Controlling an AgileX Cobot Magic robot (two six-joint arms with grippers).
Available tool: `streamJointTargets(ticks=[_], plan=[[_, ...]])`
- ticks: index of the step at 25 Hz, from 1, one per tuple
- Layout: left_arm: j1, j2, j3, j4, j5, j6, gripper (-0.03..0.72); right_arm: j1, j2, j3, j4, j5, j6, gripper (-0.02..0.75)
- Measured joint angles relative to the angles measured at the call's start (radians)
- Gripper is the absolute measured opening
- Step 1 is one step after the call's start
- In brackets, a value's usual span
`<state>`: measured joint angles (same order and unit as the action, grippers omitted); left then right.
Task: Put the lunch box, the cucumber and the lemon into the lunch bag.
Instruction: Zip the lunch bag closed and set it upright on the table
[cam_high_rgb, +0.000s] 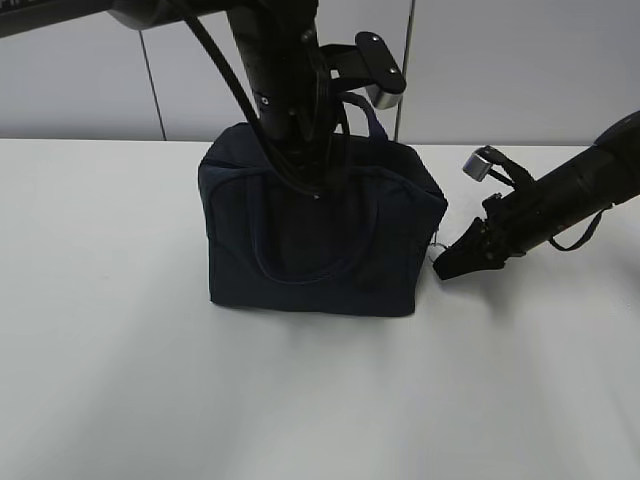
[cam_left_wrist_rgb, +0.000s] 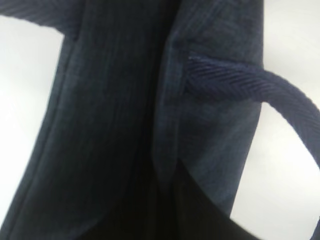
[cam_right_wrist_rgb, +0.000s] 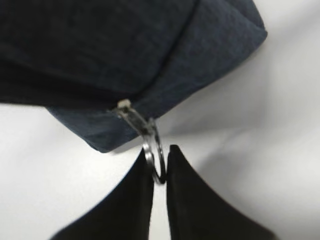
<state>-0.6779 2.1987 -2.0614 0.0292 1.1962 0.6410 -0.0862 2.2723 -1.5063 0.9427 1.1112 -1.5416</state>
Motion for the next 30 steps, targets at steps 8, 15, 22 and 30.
streamJointTargets(ticks=[8, 15, 22, 30], plan=[[0.0, -0.002, 0.0, 0.0, 0.012, -0.017, -0.007, 0.0, 0.0, 0.0, 0.004, -0.01, 0.029, 0.281], [0.0, -0.002, 0.0, 0.004, 0.01, -0.101, 0.013, 0.0, -0.07, 0.0, -0.061, -0.076, 0.165, 0.391], [0.0, -0.003, 0.0, 0.017, 0.027, -0.202, 0.213, 0.0, -0.171, 0.002, -0.178, -0.074, 0.403, 0.421], [0.0, -0.048, 0.0, 0.076, 0.041, -0.377, 0.476, 0.0, -0.31, 0.002, -0.424, 0.011, 0.72, 0.424]])
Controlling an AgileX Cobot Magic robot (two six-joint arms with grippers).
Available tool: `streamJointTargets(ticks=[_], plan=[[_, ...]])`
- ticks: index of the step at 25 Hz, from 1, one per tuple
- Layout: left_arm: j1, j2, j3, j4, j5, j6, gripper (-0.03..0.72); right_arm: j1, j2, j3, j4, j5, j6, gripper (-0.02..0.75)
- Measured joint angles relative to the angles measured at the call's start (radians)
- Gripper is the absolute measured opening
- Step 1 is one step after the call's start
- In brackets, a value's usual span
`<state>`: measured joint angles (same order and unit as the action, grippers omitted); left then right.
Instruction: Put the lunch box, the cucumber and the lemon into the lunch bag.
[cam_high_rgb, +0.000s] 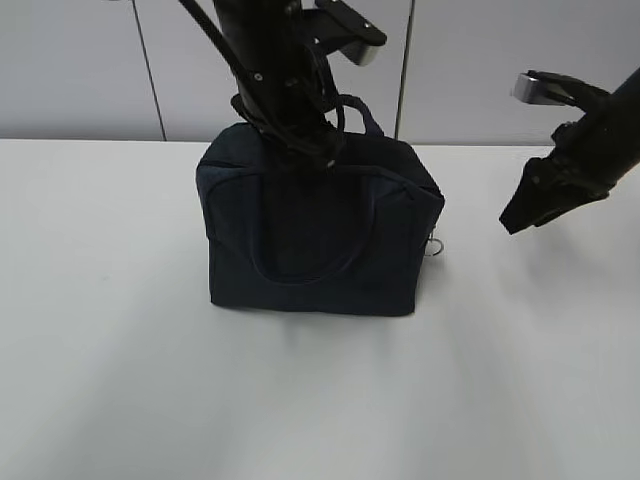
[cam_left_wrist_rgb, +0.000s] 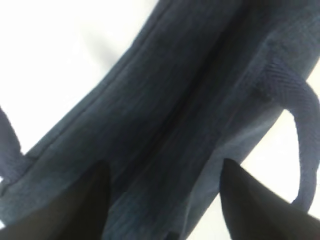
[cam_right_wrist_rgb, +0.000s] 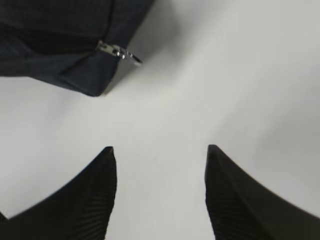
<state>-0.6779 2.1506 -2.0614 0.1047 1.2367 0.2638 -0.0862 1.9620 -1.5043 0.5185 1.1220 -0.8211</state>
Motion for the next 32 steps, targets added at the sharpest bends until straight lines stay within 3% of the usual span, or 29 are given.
streamJointTargets(ticks=[5, 11, 21, 27, 32], plan=[[0.005, -0.038, 0.0, -0.002, 0.002, -0.095, 0.485, 0.0, -0.048, 0.0, -0.086, 0.075, 0.131, 0.424], [0.063, -0.125, 0.026, -0.093, 0.004, -0.174, 0.448, 0.0, -0.097, 0.0, -0.148, 0.092, 0.248, 0.424], [0.224, -0.36, 0.269, -0.191, 0.006, -0.189, 0.417, 0.0, -0.157, 0.0, -0.303, 0.097, 0.563, 0.423], [0.301, -0.475, 0.372, -0.191, 0.006, -0.197, 0.417, 0.0, -0.231, 0.009, -0.331, 0.099, 0.595, 0.423], [0.318, -0.555, 0.477, -0.191, 0.006, -0.203, 0.416, 0.0, -0.33, 0.073, -0.335, 0.104, 0.597, 0.423]])
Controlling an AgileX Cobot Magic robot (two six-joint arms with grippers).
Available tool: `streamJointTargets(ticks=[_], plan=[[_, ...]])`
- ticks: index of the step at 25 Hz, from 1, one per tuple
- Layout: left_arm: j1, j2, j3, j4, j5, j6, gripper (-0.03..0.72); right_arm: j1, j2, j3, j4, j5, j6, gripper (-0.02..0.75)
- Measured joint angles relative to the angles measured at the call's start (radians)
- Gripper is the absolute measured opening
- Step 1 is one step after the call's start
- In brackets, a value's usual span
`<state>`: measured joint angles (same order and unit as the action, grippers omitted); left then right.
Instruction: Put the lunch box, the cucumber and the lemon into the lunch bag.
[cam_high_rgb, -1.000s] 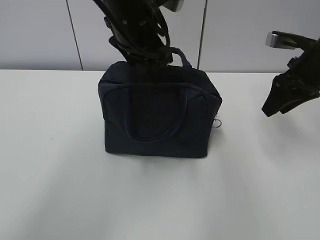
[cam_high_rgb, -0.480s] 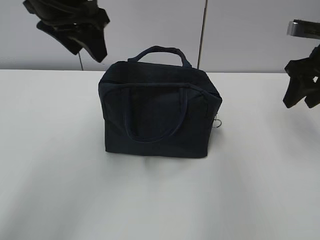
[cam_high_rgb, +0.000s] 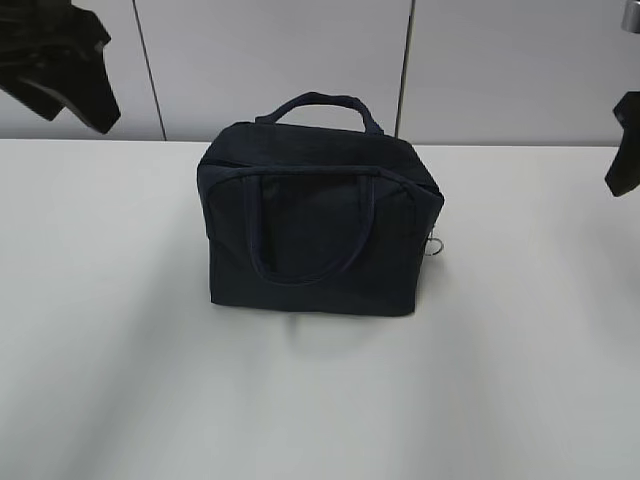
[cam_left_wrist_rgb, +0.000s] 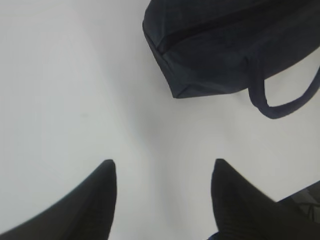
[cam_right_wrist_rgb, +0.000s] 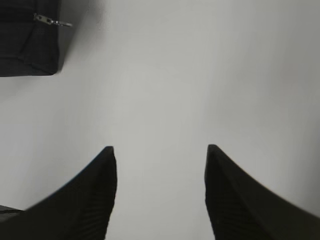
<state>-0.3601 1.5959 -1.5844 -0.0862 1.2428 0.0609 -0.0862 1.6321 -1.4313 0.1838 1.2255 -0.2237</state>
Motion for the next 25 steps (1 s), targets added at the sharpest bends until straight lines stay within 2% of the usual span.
streamJointTargets(ticks=[7, 25], plan=[[0.0, -0.105, 0.059, -0.01, 0.002, -0.007, 0.371, 0.0, -0.177, 0.087, -0.004, 0.004, 0.002, 0.422], [0.0, -0.353, 0.061, -0.027, 0.015, -0.025, 0.332, 0.0, -0.492, 0.096, -0.032, 0.028, 0.002, 0.421]])
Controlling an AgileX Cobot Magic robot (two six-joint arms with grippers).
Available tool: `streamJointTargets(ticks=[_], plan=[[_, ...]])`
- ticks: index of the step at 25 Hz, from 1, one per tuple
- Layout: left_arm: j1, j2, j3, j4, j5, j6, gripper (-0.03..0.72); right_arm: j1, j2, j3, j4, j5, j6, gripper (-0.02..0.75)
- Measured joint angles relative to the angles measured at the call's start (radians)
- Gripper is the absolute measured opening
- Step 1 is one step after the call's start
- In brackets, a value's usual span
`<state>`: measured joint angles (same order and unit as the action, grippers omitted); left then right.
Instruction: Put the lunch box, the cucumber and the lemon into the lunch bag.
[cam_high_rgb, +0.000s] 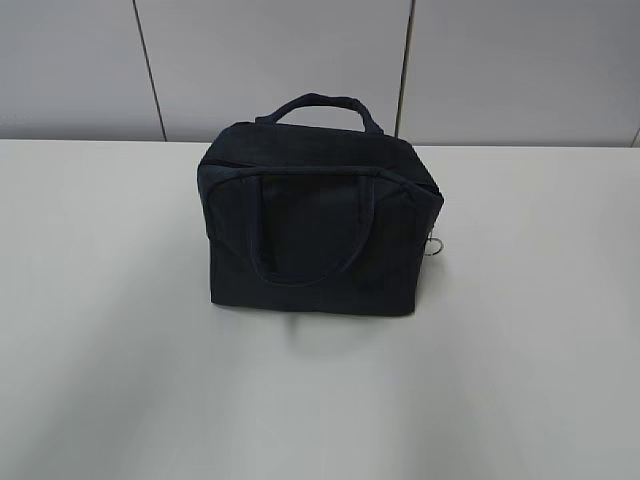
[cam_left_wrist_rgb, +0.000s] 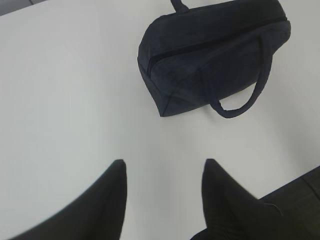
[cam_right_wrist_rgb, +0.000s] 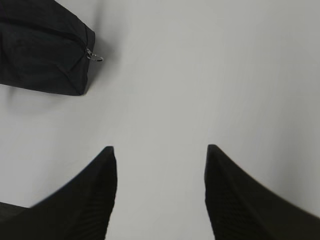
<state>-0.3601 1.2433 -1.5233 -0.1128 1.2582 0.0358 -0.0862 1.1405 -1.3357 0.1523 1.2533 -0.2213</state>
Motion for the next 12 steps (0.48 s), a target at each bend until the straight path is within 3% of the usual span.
streamJointTargets(ticks=[12], plan=[[0.0, -0.166, 0.049, -0.032, 0.007, 0.0, 0.321, 0.0, -0.01, 0.01, 0.004, 0.002, 0.005, 0.421]])
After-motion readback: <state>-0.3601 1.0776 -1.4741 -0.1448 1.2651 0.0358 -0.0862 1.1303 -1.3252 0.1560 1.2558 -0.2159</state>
